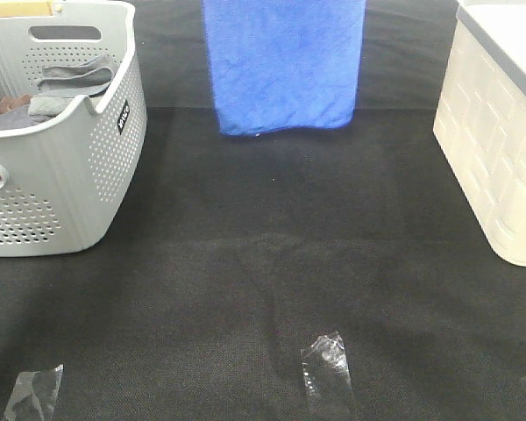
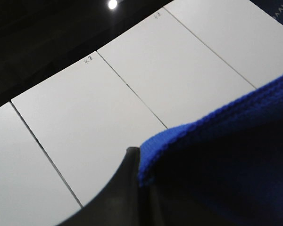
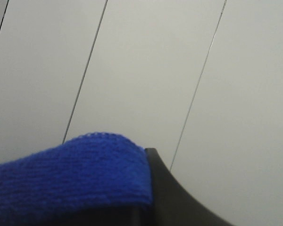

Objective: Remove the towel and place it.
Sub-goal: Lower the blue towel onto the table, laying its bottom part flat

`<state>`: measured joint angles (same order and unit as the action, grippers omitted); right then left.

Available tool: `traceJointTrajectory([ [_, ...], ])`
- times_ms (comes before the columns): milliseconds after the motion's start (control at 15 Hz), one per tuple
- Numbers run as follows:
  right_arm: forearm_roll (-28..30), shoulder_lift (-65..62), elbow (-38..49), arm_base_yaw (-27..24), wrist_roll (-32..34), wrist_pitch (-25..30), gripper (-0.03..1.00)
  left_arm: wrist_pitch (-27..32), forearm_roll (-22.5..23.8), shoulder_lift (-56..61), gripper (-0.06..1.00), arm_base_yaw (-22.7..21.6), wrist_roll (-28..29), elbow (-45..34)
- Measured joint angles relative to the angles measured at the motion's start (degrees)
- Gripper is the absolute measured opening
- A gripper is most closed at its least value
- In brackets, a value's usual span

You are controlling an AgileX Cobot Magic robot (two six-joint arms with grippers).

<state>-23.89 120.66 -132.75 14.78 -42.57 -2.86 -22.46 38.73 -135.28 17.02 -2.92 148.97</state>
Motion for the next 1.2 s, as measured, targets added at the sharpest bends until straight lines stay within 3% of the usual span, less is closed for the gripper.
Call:
traceJointTrajectory([
  [400,0.0,1.72,-0.17,0.0,0.0,-0.06,0.03,0.57,0.0,-2.86,0.0,0.0,0.0,2.12],
  [933,0.0,2.18,-0.17,0.0,0.0,5.04,0.03,3.55,0.0,-3.09,0.0,0.0,1.49,2.12],
  [1000,0.0,2.18,-0.17,-0.11,0.0,7.51,0.03,7.73,0.0,-3.09,0.0,0.69,4.81,2.18],
  [1200,0.0,2.18,-0.17,-1.2,0.06,12.49,0.03,16.5,0.0,-3.09,0.0,2.58,6.25,2.18],
])
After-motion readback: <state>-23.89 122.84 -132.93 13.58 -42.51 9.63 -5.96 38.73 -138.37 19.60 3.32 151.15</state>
